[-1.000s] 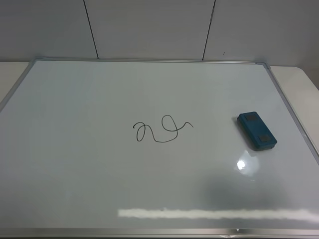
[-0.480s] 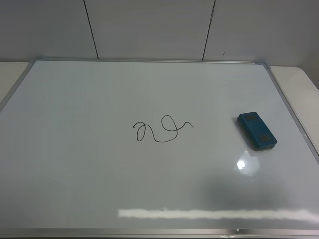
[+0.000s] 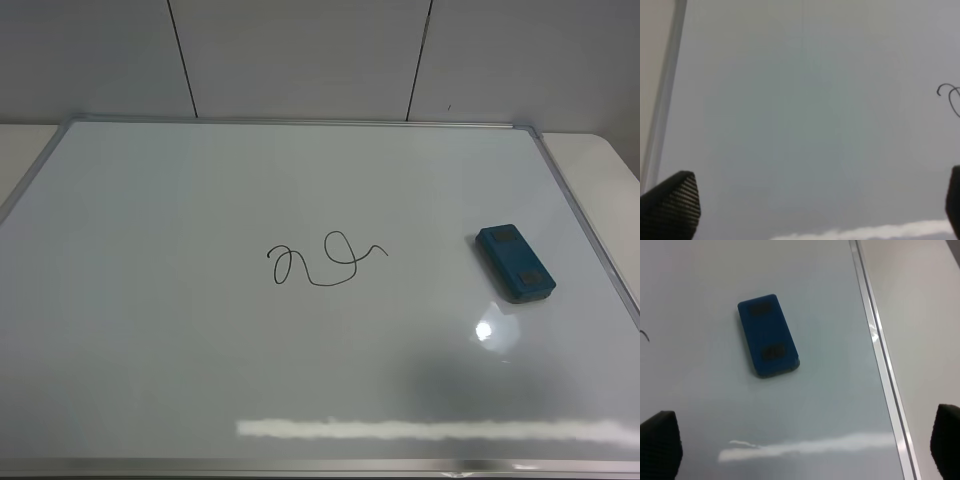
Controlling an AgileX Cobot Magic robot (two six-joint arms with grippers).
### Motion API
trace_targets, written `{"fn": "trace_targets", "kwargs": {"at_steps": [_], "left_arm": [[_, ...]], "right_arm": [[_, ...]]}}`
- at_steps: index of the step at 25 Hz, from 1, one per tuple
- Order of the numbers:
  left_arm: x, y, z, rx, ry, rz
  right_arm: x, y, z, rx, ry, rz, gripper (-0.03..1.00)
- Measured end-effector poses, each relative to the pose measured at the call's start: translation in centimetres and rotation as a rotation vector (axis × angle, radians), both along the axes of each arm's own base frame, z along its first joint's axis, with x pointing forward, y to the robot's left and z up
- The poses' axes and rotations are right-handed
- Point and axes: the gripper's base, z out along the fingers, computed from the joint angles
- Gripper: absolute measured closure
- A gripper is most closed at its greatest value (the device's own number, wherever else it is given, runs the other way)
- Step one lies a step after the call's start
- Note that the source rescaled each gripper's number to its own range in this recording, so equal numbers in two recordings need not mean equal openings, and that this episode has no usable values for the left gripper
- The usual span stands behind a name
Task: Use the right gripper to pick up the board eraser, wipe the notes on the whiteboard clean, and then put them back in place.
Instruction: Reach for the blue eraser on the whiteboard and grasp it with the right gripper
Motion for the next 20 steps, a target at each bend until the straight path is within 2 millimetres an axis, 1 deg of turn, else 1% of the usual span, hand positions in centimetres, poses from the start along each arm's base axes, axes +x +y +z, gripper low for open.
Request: {"fn": "trace_targets", "kwargs": {"at_steps": [4,12,17,20], "left_arm": [[0.0,0.0,0.0,0.000,0.000,0.000],[0.0,0.0,0.0,0.000,0.000,0.000],[0.0,0.0,0.0,0.000,0.000,0.000],[0.0,0.0,0.0,0.000,0.000,0.000]], "right_arm": [[1.2,0.0,0.4,0.004,0.058,0.001,-0.03],[3.7,-0.2,2.7,-0.008,0.122,0.002,-0.03],[5.8,-0.3,3.9,-0.026,0.186,0.009,-0.03],[7.3,-0.3,4.2,-0.026,0.237,0.011,-0.03]]}}
